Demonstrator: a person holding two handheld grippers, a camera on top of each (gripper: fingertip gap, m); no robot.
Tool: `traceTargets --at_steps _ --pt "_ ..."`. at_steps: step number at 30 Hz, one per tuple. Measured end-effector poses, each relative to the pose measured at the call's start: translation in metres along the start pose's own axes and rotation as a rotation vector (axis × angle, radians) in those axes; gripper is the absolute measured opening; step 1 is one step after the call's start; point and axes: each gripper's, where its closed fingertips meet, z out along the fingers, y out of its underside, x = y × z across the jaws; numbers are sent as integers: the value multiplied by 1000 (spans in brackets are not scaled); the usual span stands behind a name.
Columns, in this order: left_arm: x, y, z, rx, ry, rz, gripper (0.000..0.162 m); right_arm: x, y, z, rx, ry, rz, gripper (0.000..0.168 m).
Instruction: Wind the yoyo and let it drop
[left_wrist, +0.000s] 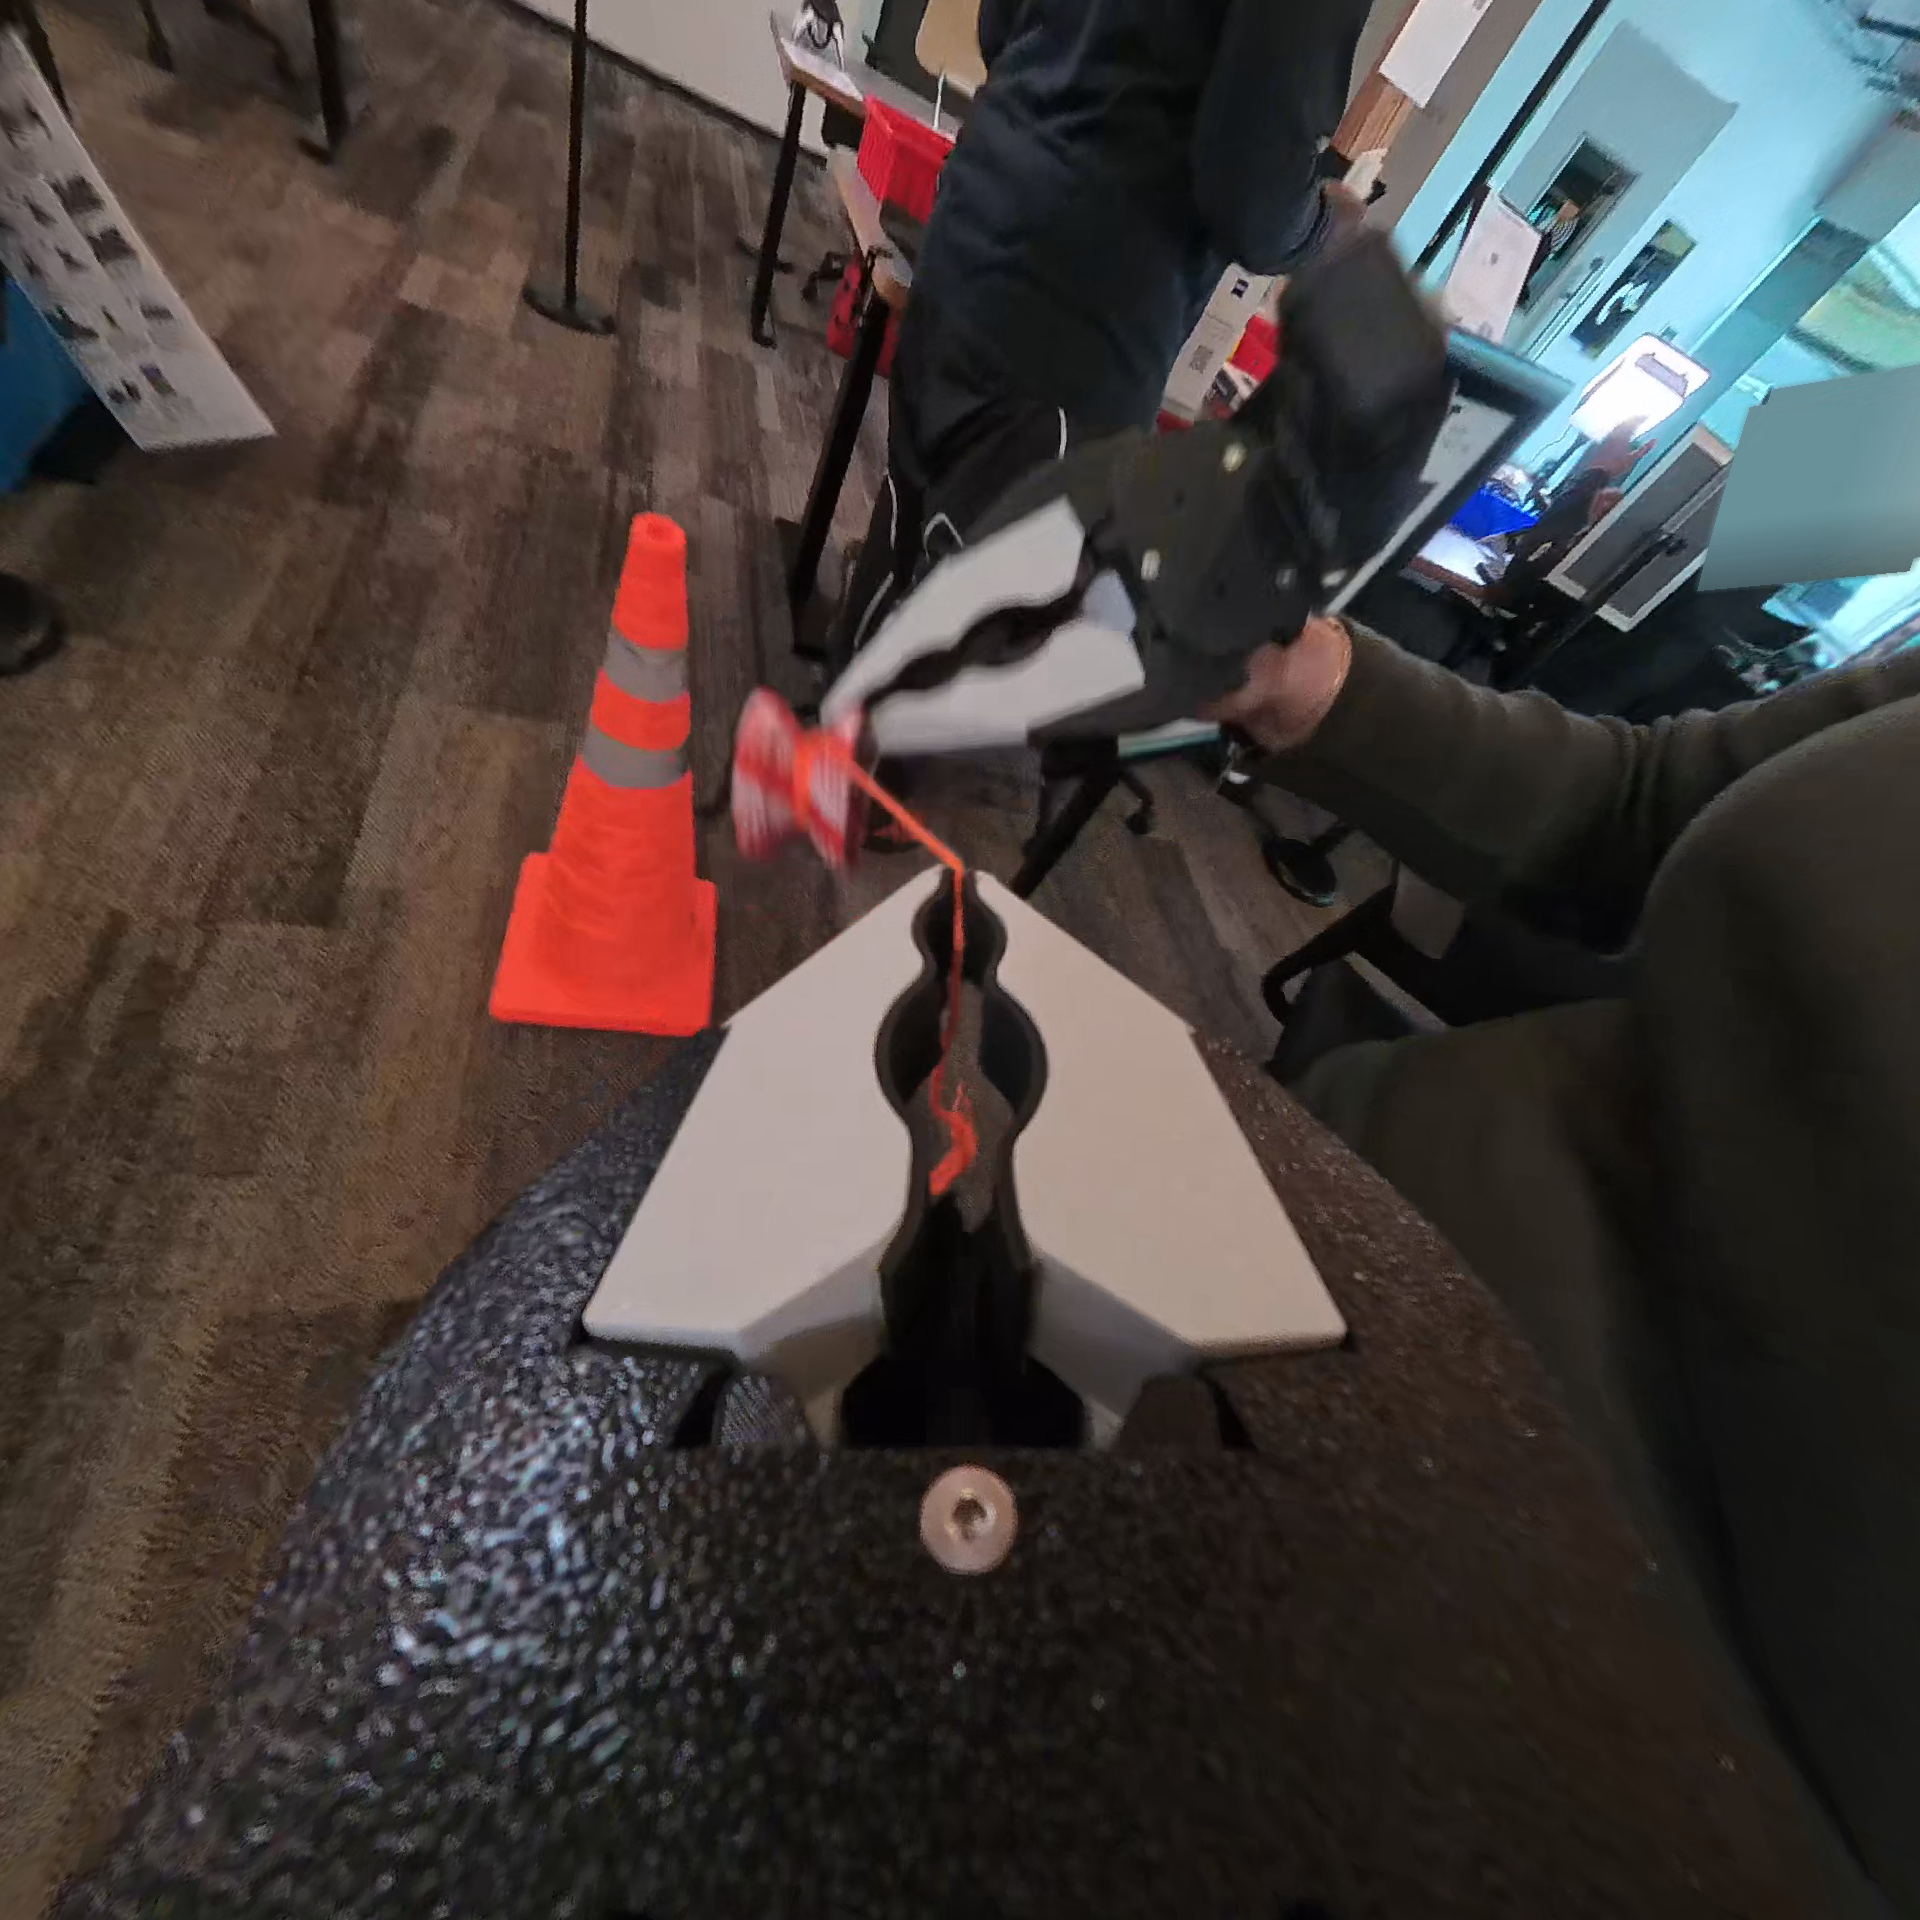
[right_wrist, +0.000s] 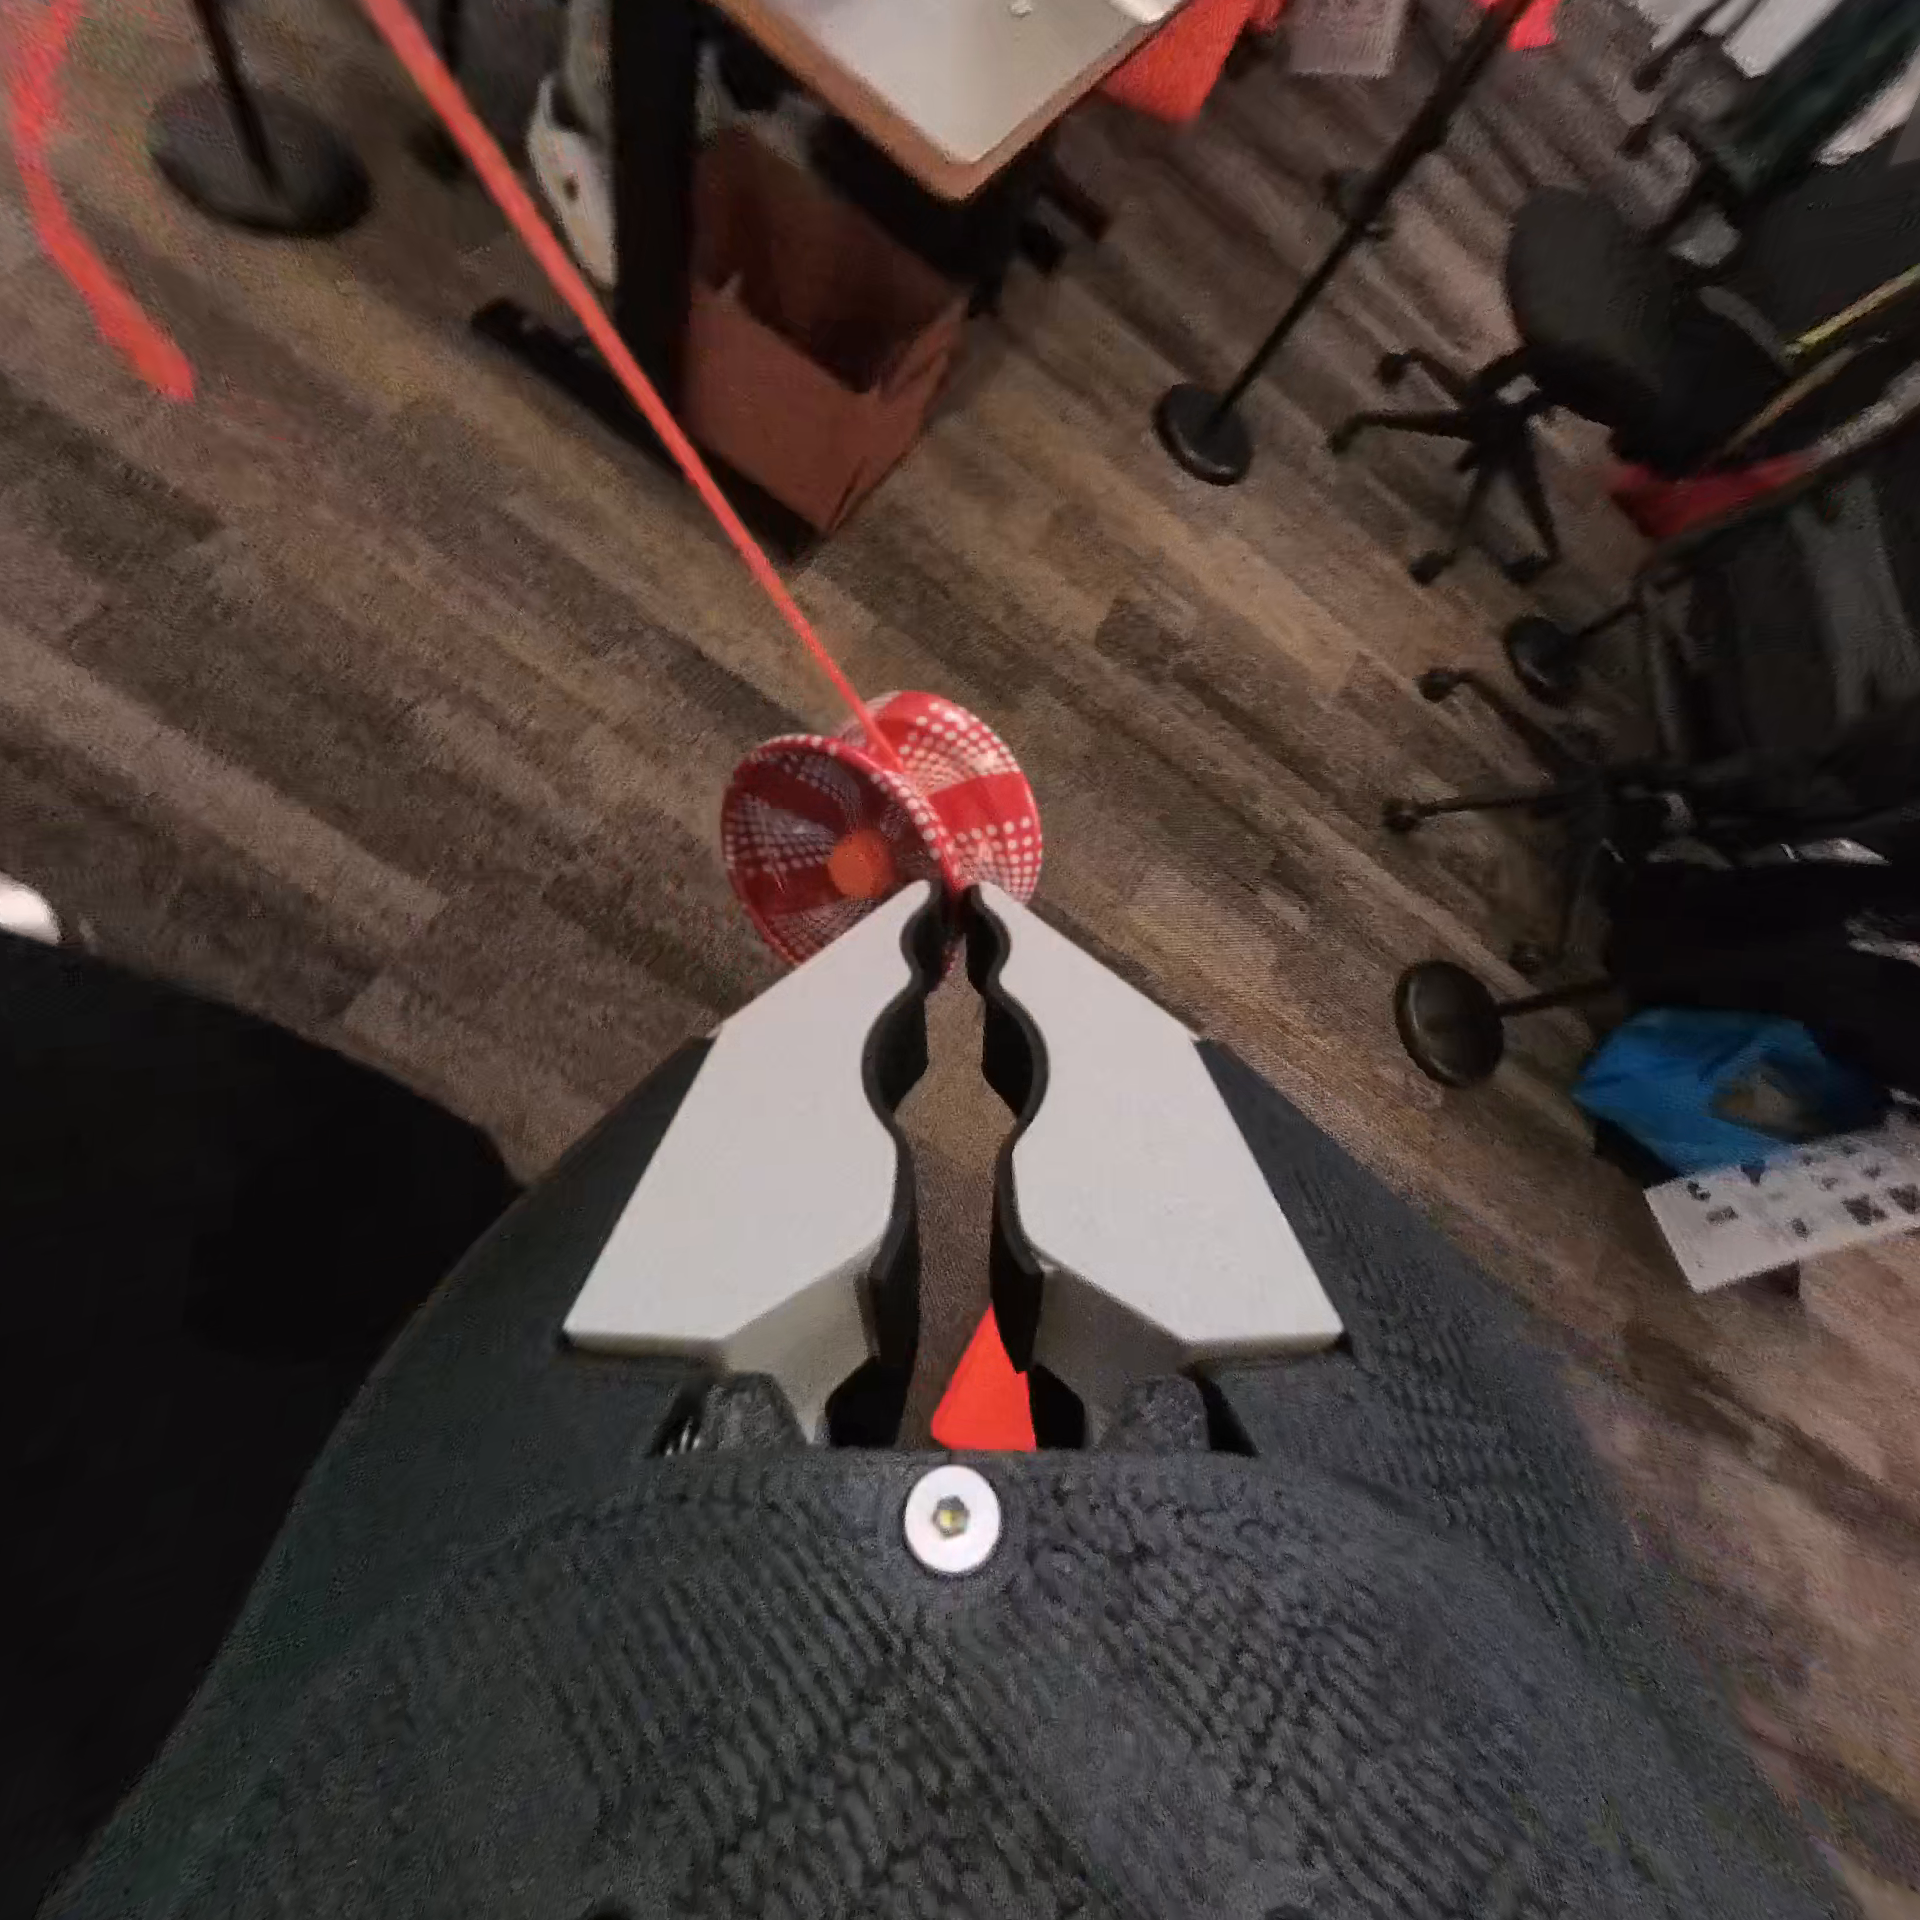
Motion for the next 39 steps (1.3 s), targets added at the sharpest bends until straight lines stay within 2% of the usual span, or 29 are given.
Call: traceTargets --at_steps 2,6,9,12,14,16,19,24,27,33,39 --pt "-5 22 2 -35 -2 -58 0 18 -9 -10 81 74 105 1" --pt "-17 64 11 -98 1 -168 0 29 -42 -37 315 21 302 1" --pt "-32 86 25 -143 -4 -224 0 18 -74 -57 476 -127 371 1" --pt "-46 92 37 -151 -13 -235 0 -16 -105 -81 613 -376 330 1" --pt "-51 79 42 -121 -11 -228 0 -51 -110 -89 594 -541 208 1" --pt "-56 59 40 -82 -20 -199 0 -84 -100 -87 502 -656 69 1" --pt "-53 23 31 5 -15 -148 0 -112 -70 -70 302 -713 -61 3" --pt "-18 -24 18 97 37 -35 0 -98 -26 -35 34 -542 -142 1" --pt "0 -37 6 129 61 12 0 -79 -2 -21 -82 -398 -166 1" --pt "7 -27 -10 102 32 20 0 -60 -1 -21 -41 -297 -108 1" --pt "22 9 -25 17 206 -41 0 -5 -23 -30 84 13 -60 1"
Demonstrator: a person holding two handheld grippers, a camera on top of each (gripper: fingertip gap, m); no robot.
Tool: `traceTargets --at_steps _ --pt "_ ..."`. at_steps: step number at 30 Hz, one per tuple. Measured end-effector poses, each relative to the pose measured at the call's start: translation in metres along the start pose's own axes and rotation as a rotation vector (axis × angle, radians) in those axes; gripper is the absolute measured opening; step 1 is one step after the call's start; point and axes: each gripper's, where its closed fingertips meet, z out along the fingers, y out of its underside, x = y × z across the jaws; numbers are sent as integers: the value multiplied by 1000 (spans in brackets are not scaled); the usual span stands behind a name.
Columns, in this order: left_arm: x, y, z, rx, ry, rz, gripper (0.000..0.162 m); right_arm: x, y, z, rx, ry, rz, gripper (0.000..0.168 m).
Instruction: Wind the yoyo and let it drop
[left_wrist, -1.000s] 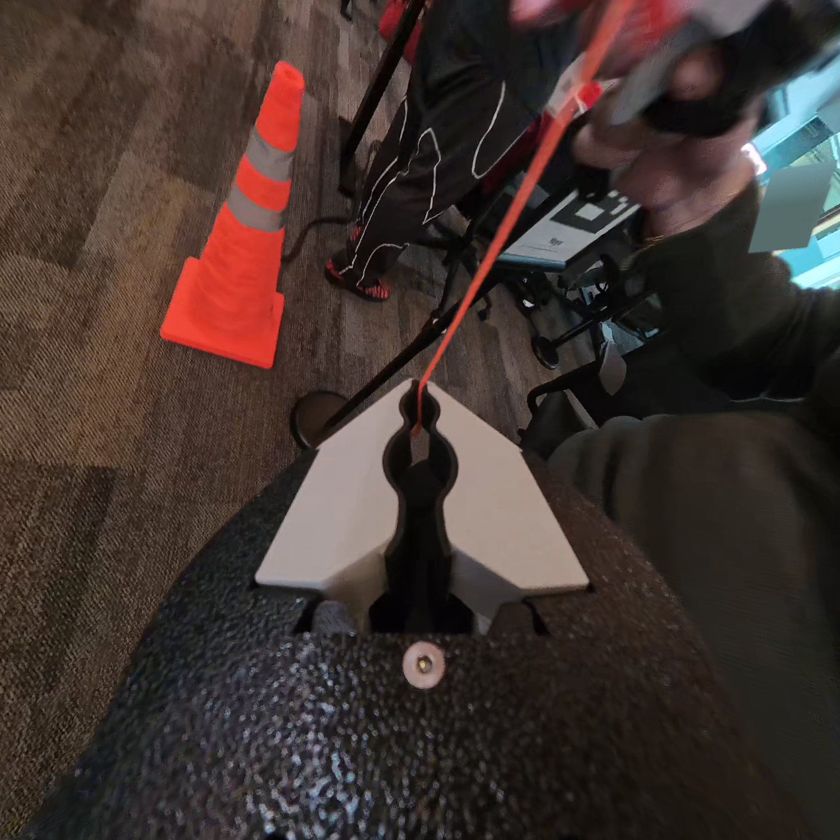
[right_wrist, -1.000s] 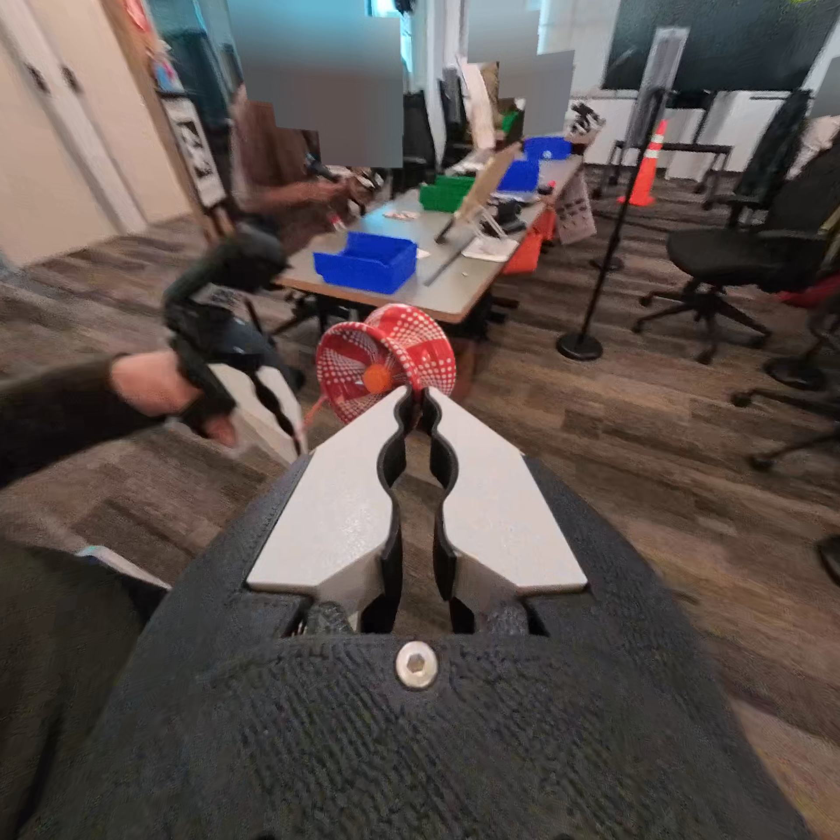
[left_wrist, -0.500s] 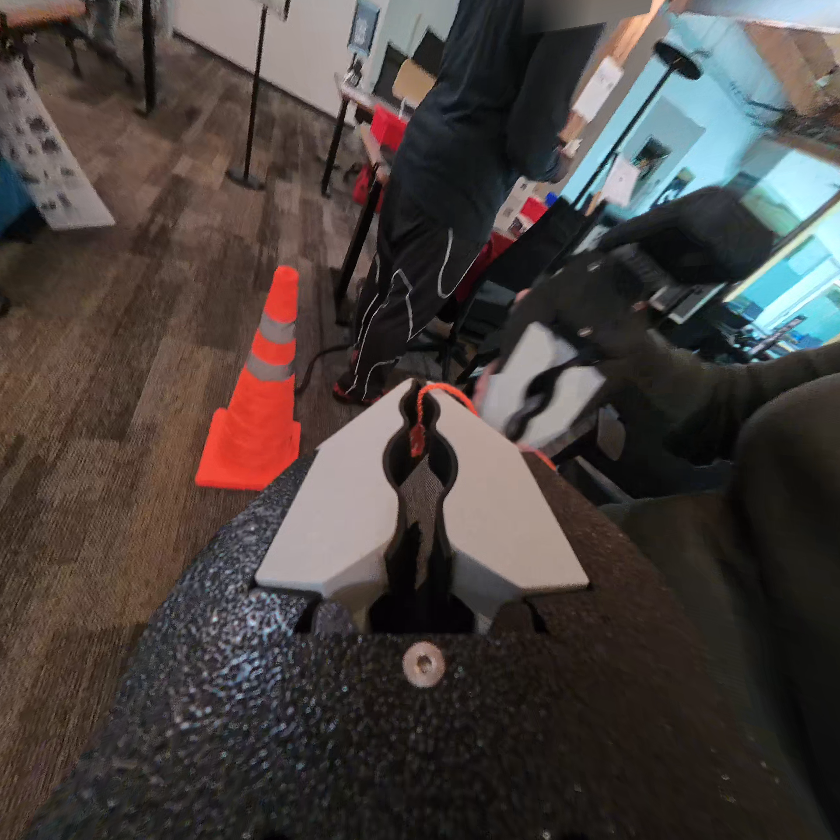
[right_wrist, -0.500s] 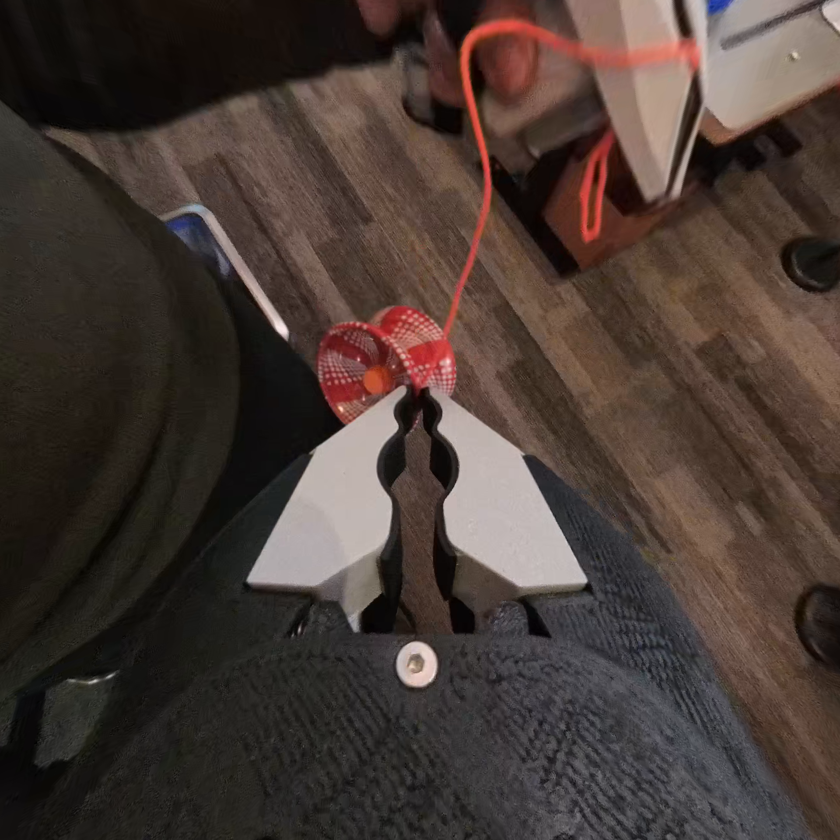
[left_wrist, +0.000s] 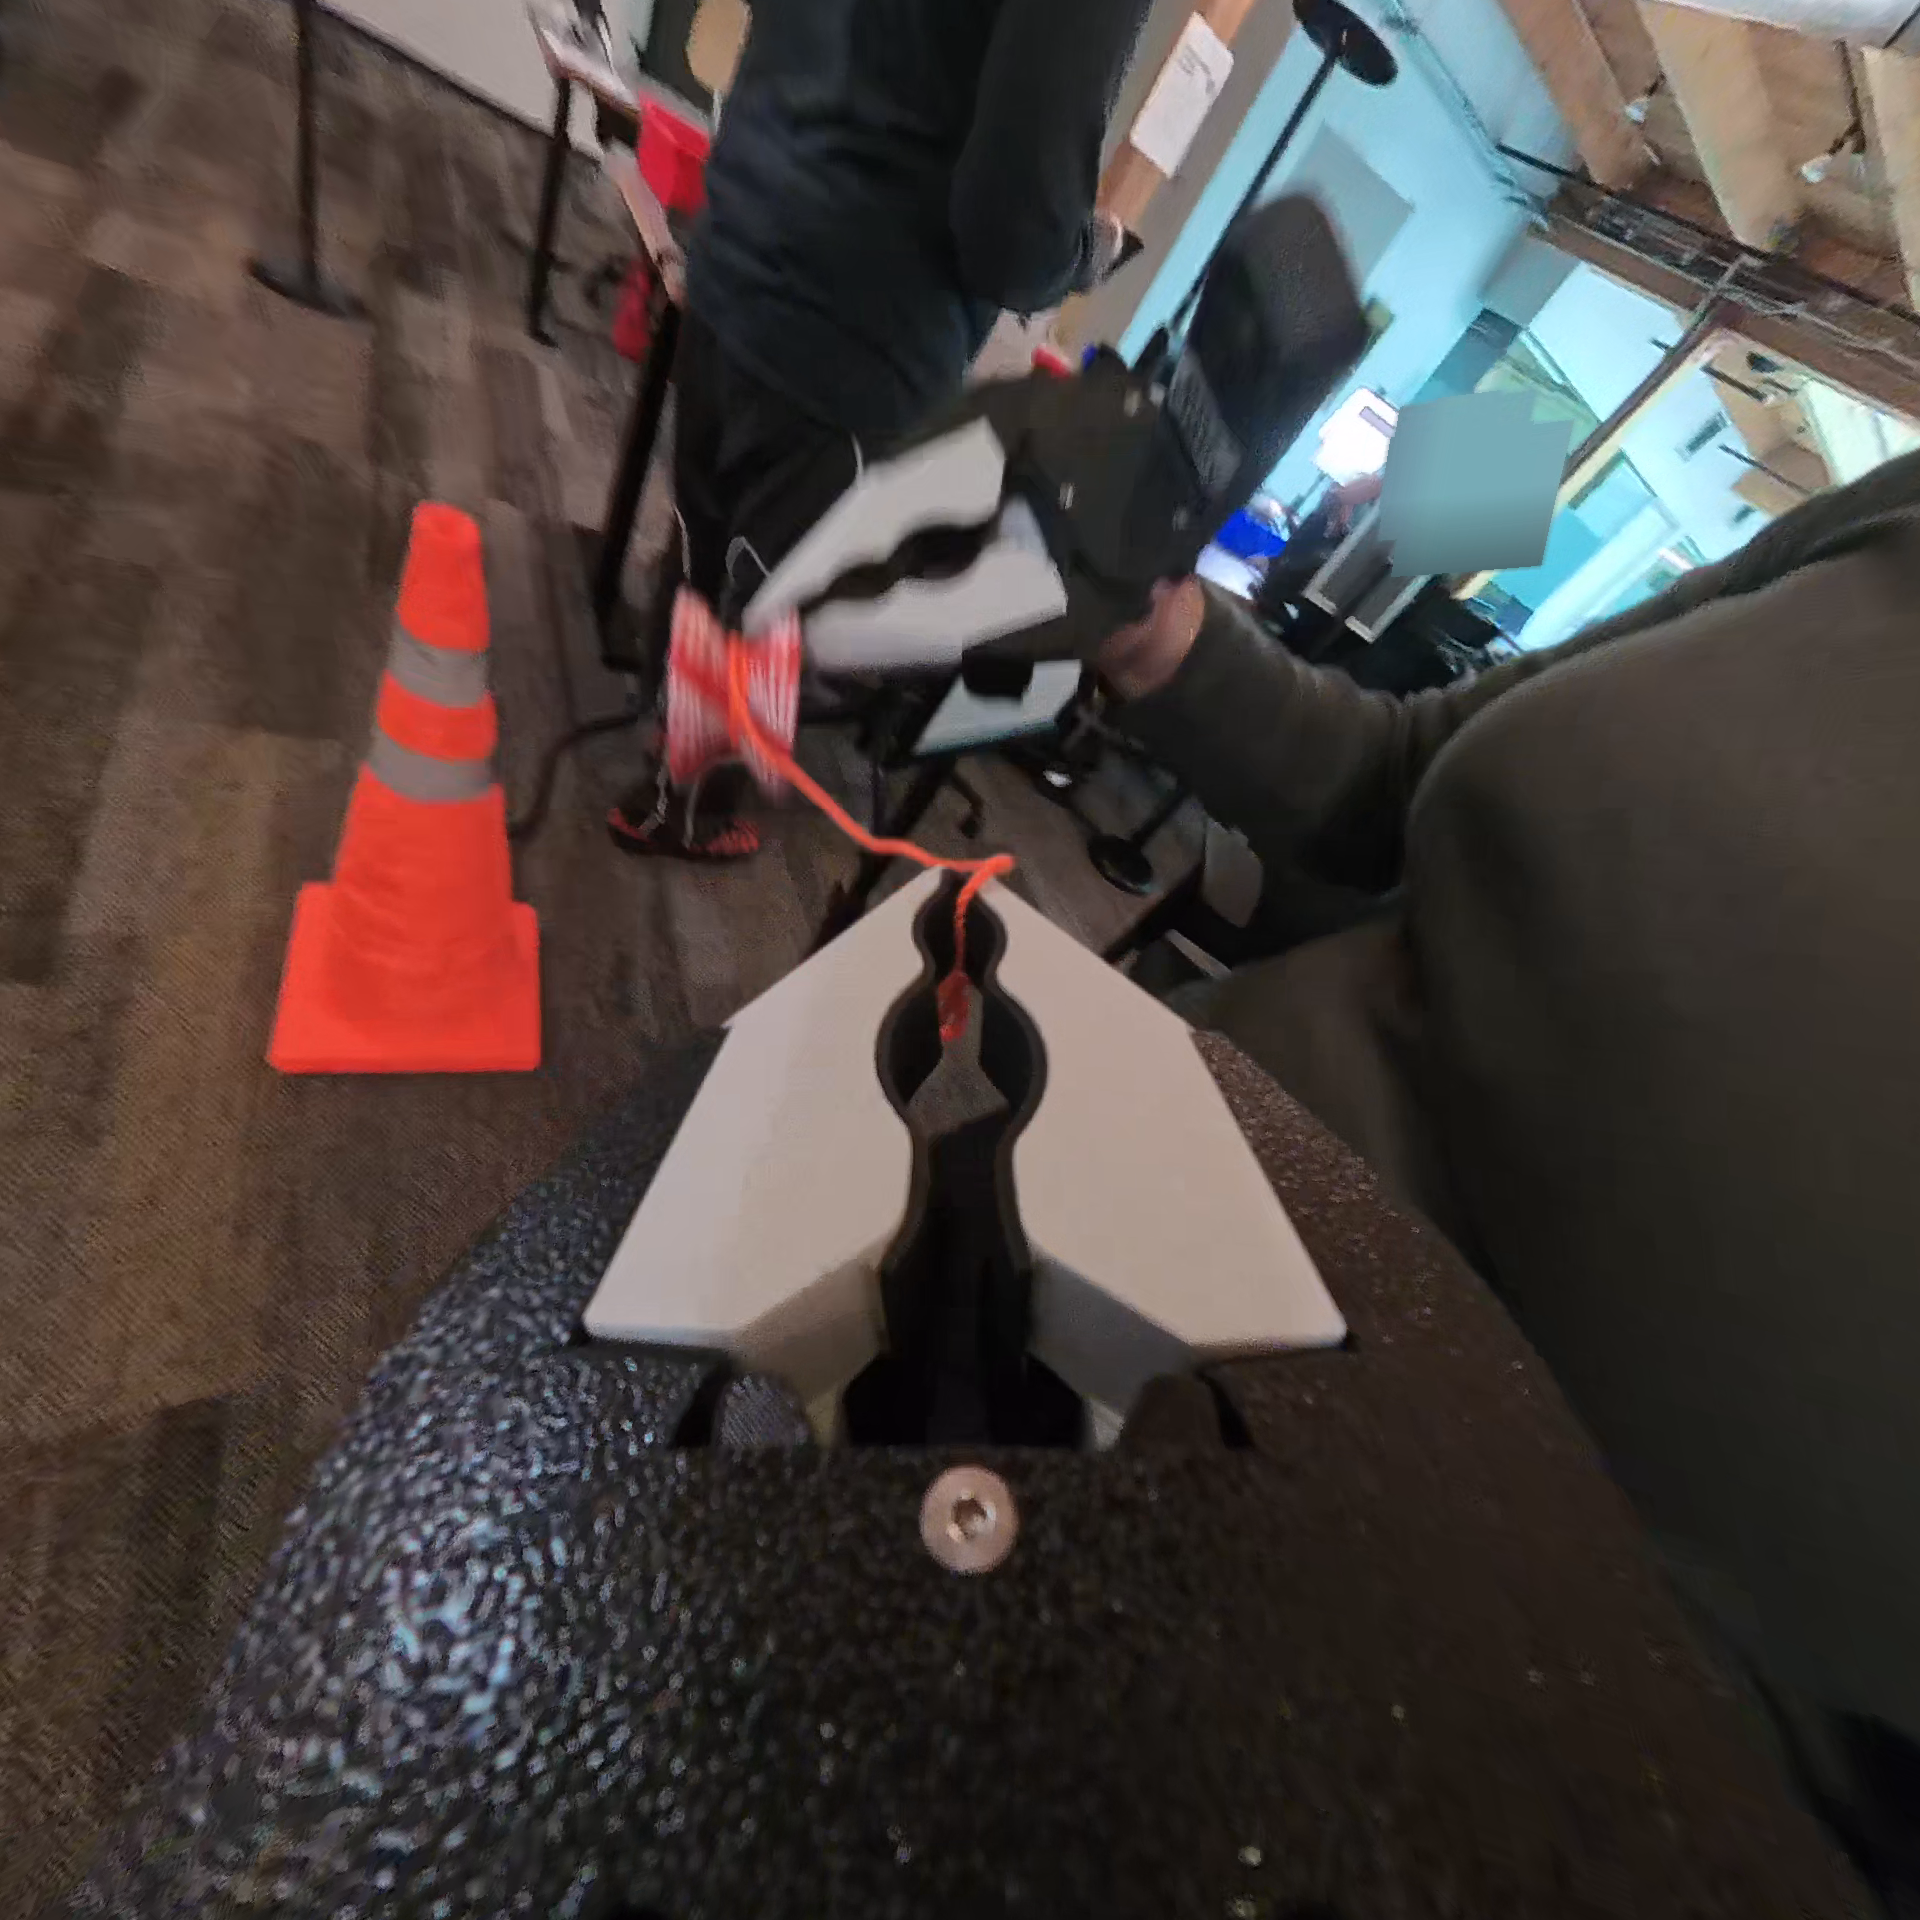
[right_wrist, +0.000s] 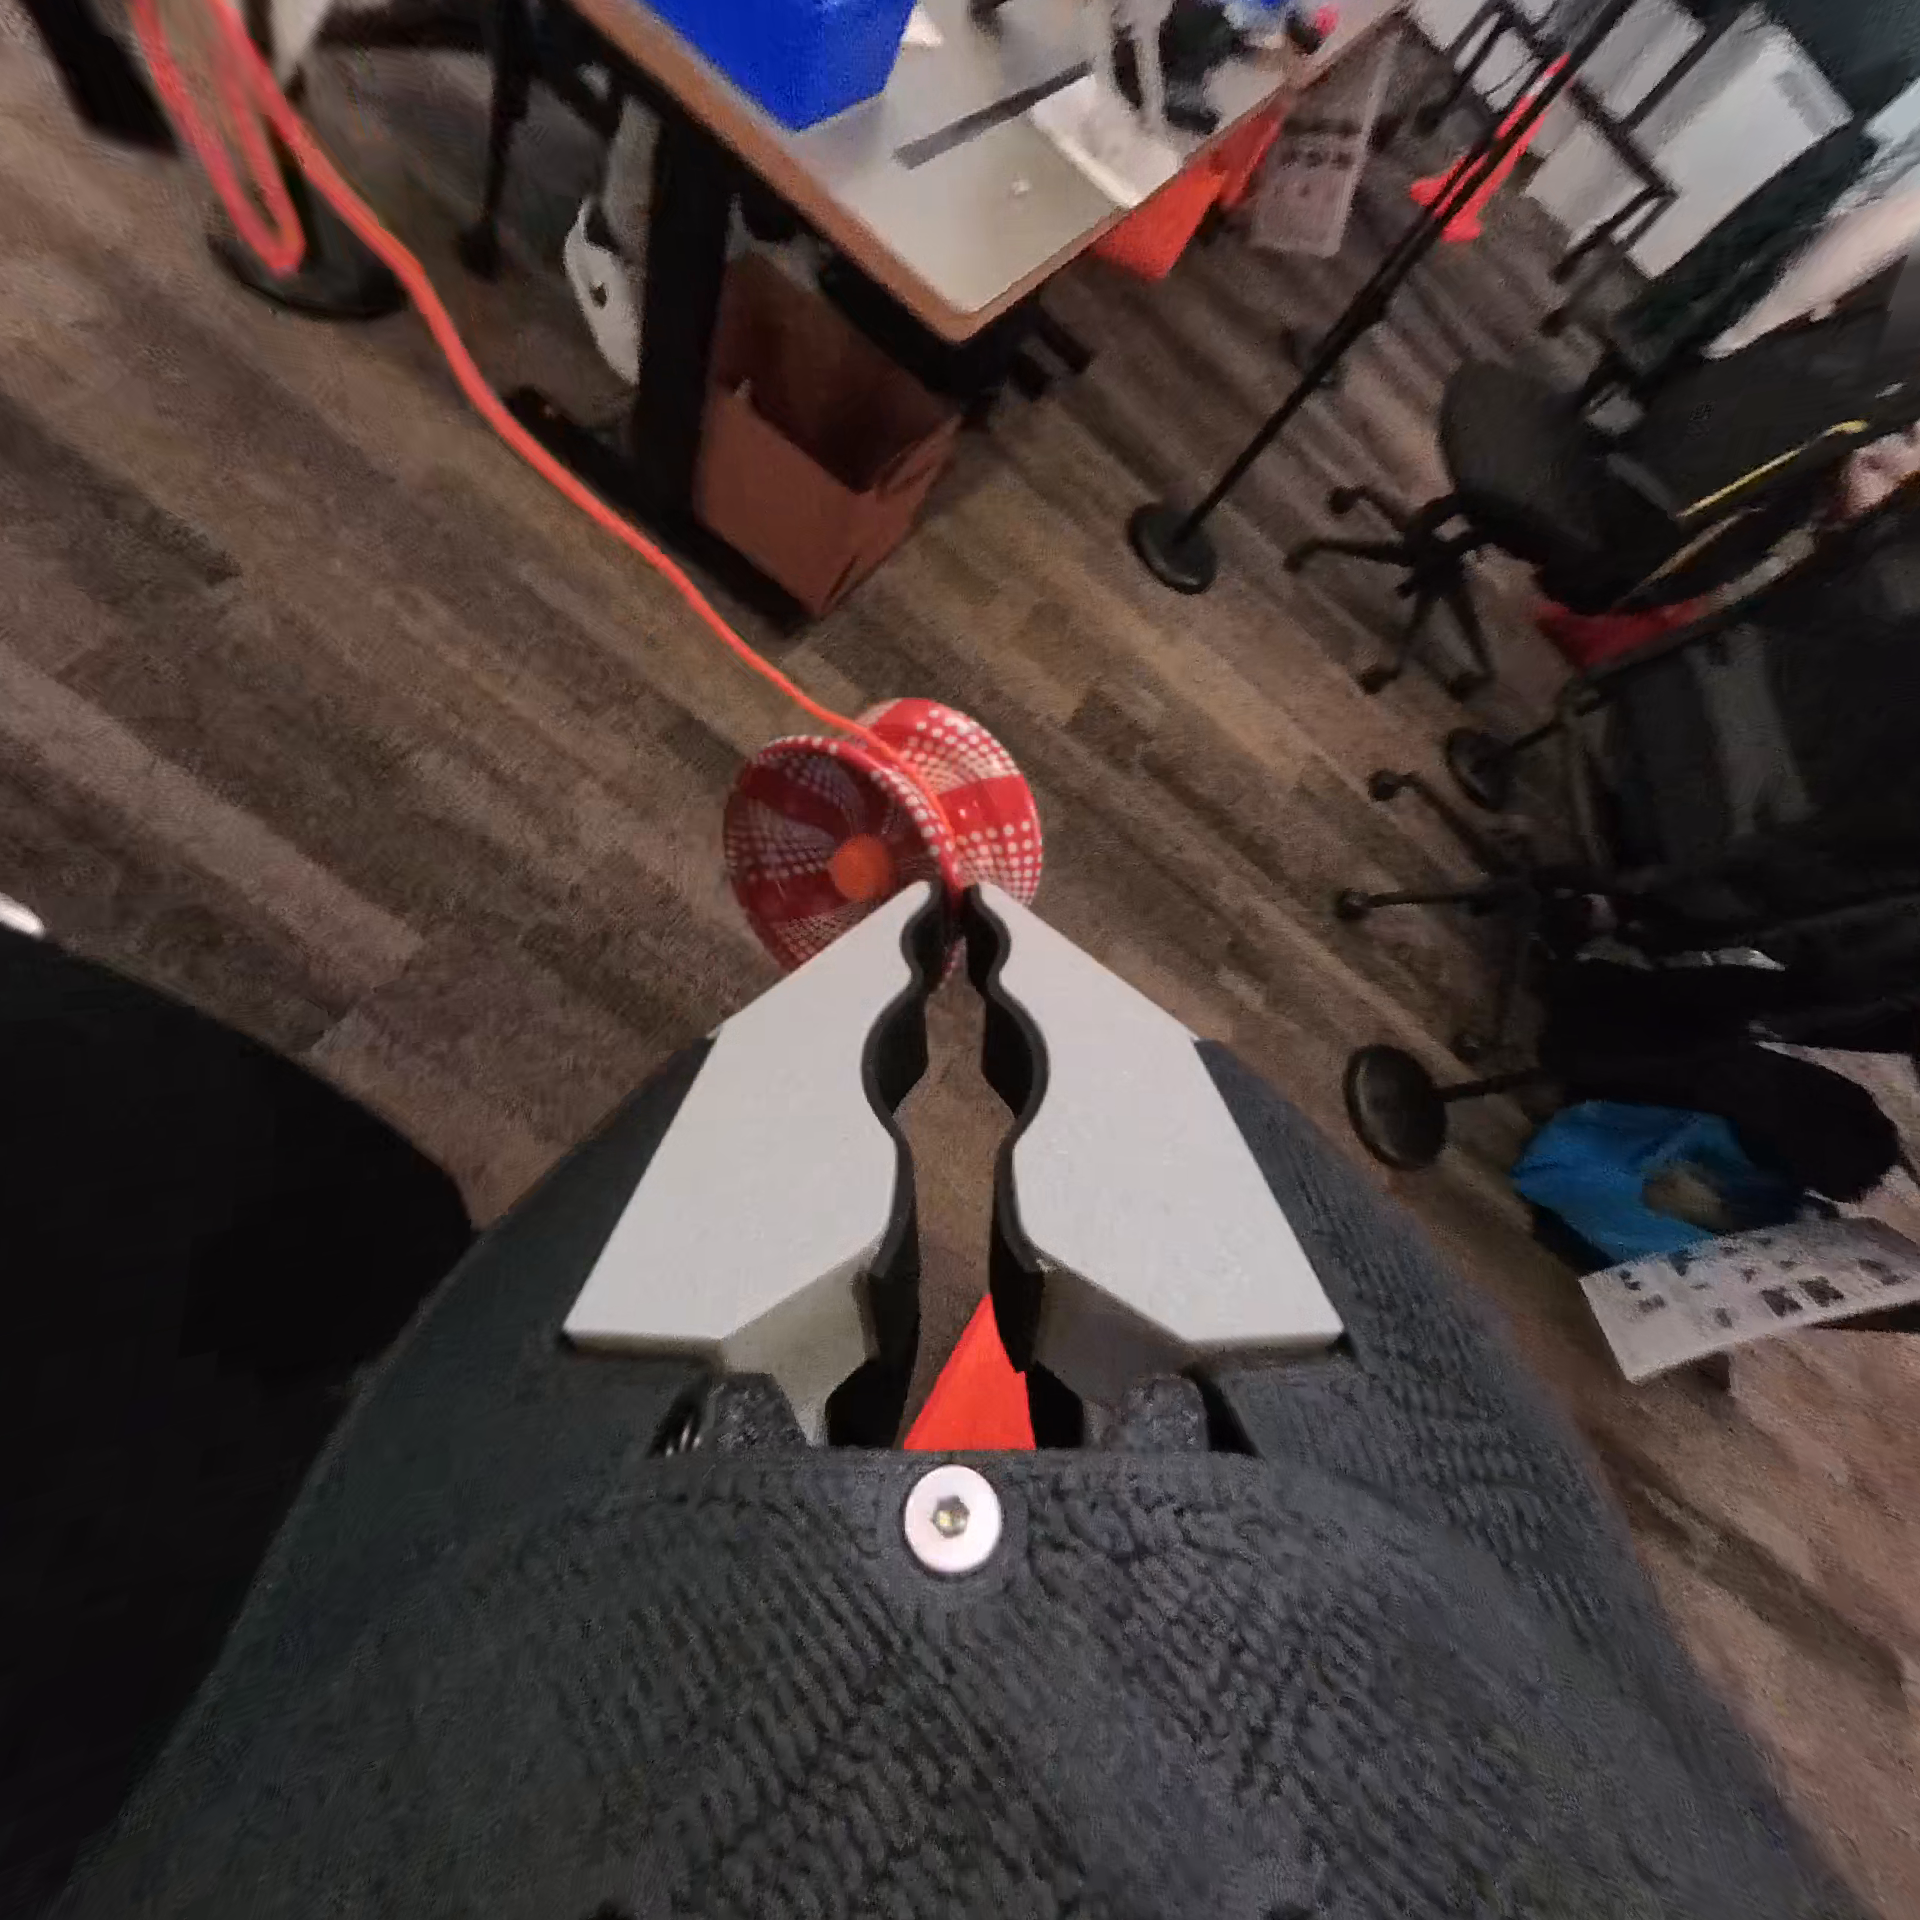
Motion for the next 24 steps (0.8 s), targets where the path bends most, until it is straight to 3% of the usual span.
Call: traceTargets --at_steps 4,8,11,14,18,24 --pt "-24 48 4 -176 -71 -130 0 12 -43 -22 258 7 123 1" --pt "-37 73 23 -284 -85 -161 0 -14 -96 -50 546 -225 189 1" --pt "-49 72 38 -307 -82 -144 0 -45 -126 -63 662 -412 151 1" --pt "-65 57 53 -326 -77 -92 0 -81 -134 -60 635 -551 20 1" --pt "-78 26 69 -387 -107 56 0 -119 -115 -38 488 -656 -150 0" --pt "-66 -34 60 -296 -219 256 0 -116 -74 -6 273 -582 -171 1"
